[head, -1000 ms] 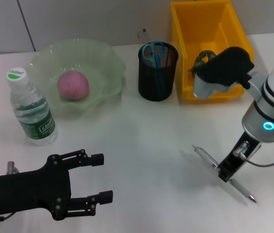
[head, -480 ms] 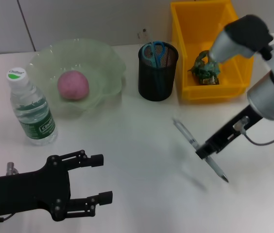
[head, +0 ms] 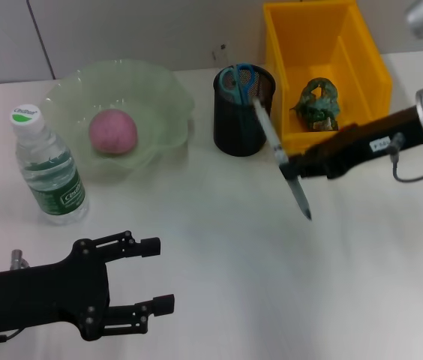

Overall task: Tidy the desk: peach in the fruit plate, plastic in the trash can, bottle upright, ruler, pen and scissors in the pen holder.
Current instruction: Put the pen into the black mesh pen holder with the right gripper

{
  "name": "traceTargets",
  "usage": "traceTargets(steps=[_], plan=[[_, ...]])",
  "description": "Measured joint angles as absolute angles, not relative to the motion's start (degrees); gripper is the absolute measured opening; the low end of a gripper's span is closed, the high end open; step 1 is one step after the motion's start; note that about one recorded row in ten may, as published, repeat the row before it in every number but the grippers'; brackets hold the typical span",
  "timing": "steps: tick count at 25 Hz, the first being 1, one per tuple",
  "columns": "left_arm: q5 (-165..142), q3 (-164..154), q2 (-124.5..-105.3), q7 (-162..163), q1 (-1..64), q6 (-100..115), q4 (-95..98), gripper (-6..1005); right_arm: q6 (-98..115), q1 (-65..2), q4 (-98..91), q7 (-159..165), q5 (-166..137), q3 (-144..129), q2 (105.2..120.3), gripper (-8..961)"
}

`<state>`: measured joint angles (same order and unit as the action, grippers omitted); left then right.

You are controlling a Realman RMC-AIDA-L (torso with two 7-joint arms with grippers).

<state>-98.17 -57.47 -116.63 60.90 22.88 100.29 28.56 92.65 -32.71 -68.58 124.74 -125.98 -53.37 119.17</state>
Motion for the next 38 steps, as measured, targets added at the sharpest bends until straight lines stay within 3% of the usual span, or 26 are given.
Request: traceTargets(steps=[27, 38], plan=[[-98.2, -57.4, -117.13, 60.9, 23.3, 100.1, 28.3, 803, 75.0, -32.3, -41.0, 79.9, -91.3, -43.1, 119.28, 135], [-98.2, -57.5, -117.85, 62.6, 23.4, 98.5, 28.3, 803, 69.8, -35.4, -30.3, 65.4, -85.8, -43.3, 119.57, 134]])
